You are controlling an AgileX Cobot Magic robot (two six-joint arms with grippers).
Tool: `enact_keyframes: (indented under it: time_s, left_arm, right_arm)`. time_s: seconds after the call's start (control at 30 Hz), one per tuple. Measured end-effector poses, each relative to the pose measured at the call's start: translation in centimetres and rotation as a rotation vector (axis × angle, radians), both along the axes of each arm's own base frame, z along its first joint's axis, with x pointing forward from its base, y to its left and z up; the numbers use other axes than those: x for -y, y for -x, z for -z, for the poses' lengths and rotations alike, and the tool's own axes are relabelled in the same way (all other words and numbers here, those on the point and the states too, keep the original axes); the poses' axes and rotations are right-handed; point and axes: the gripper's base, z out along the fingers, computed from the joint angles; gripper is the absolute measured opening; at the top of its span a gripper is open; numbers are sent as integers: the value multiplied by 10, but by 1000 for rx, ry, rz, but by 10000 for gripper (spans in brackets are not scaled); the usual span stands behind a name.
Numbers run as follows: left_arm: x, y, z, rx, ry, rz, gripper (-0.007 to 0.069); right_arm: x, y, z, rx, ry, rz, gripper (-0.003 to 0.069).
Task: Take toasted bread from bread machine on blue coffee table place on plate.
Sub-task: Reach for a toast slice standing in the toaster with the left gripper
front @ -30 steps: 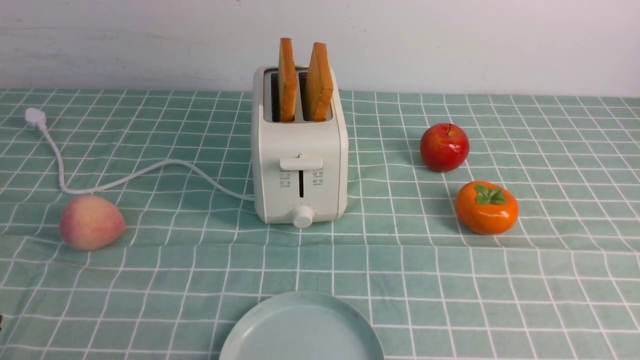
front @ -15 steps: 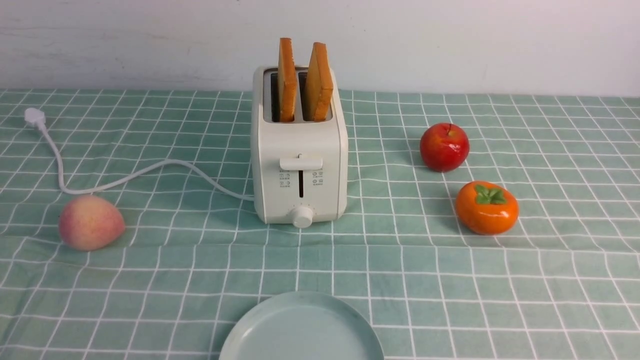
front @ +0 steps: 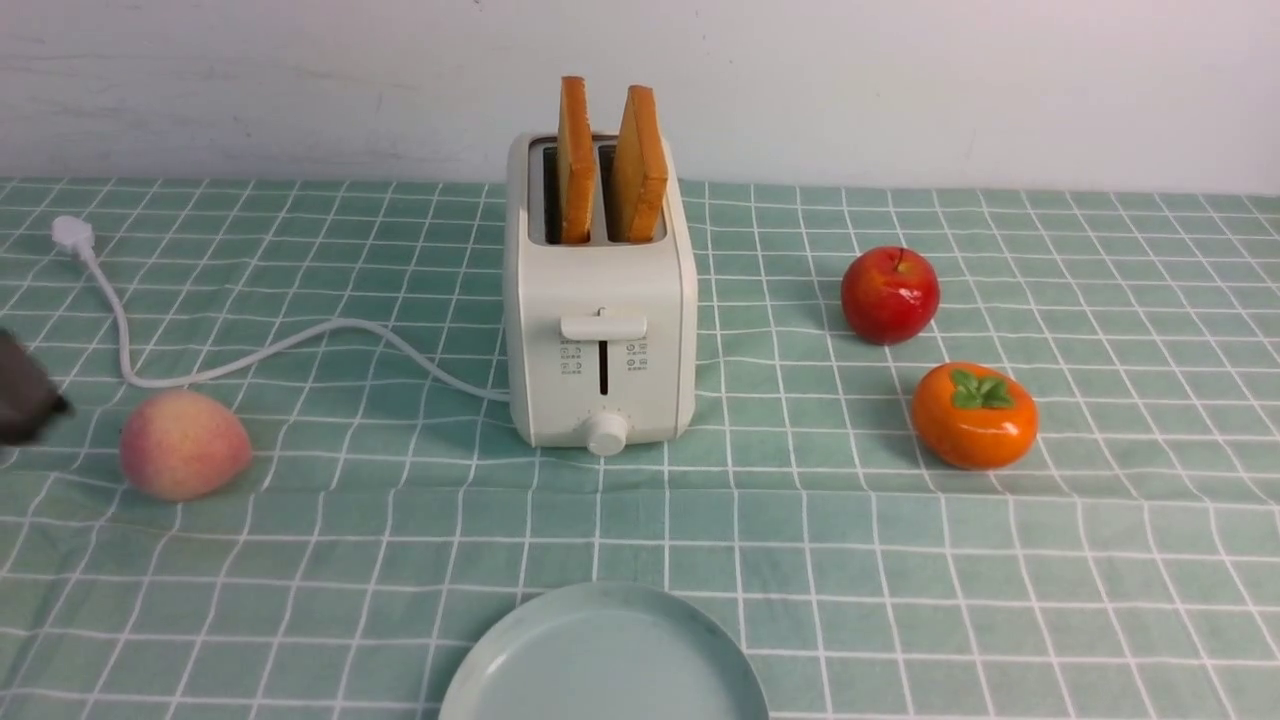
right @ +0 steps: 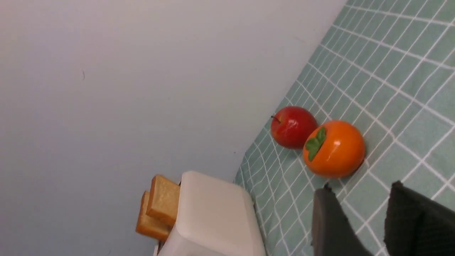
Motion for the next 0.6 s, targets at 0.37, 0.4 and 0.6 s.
enact_keyframes:
  time_s: [0.37,0.4,0.6]
  left_arm:
    - [1,-82,23,-459,-268,85,-14]
    - [4,-88,17,-440,-269,93,-14]
    - [34,-134,-9,-413,-290,184,-14]
  right_arm:
    - [-33,4,-96,-329,445,-504,37]
    - [-33,0,-102,-362,480,-536,10]
    - [-29,-34,-111,-563,605,-669,-15]
